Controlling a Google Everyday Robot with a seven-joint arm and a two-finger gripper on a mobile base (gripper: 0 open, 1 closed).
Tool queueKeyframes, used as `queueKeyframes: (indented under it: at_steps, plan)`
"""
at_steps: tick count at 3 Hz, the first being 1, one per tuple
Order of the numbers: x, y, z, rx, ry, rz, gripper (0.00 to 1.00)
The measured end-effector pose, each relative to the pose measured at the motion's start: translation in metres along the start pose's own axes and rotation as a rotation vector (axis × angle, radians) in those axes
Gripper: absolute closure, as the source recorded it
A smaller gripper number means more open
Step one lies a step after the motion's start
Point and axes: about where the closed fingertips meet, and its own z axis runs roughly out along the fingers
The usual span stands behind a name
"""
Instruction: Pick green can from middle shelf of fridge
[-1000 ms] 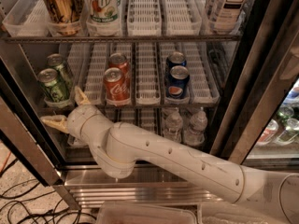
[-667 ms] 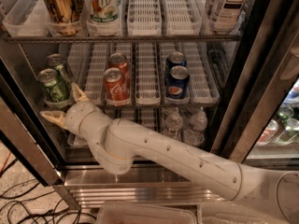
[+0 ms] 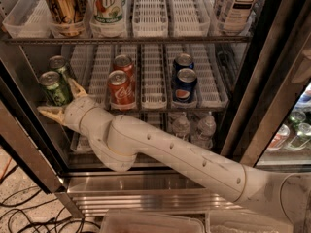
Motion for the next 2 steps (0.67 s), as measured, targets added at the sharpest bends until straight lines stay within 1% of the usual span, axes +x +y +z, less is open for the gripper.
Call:
queueKeyframes:
  at_steps: [1, 2]
  plan:
    - [0.0029, 0.0000, 0.0115, -0.019, -0.013, 0.020, 0.31]
    - [0.0072, -0.0044, 0.0199, -0.023, -0.023, 0.041, 0.32]
